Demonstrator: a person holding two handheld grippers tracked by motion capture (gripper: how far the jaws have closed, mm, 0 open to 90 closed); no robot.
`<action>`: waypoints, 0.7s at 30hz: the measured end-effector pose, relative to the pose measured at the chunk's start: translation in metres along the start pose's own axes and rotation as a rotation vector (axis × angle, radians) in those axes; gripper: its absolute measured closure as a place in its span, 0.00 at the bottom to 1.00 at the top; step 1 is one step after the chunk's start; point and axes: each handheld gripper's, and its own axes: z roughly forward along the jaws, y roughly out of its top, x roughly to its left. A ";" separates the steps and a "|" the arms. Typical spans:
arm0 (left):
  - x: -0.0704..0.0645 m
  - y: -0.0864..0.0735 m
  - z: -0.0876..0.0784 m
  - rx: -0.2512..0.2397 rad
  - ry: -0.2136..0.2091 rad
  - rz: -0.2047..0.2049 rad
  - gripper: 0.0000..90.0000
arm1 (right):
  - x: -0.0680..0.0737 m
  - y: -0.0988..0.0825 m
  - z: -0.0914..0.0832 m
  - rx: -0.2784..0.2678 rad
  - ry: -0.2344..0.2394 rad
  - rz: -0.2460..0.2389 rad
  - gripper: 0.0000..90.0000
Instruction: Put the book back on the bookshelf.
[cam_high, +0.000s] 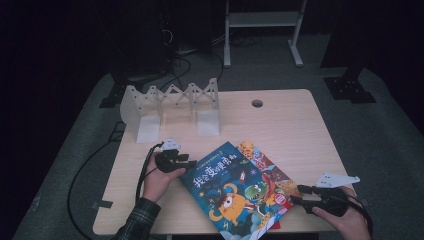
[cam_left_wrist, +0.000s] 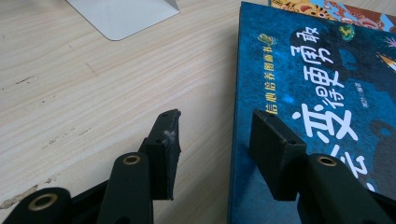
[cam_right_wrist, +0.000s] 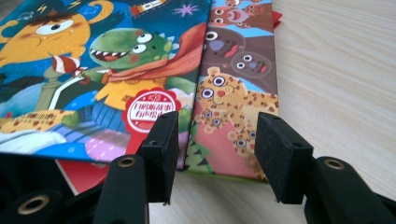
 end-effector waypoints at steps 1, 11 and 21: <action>0.000 0.000 0.000 -0.001 0.002 -0.002 0.58 | 0.000 0.000 0.000 0.000 0.000 0.000 0.54; 0.000 0.000 0.001 -0.002 0.001 -0.002 0.59 | 0.006 -0.008 -0.005 0.020 -0.007 -0.021 0.53; 0.001 -0.001 -0.002 0.003 0.001 -0.003 0.58 | 0.005 -0.002 0.000 -0.001 -0.036 -0.036 0.53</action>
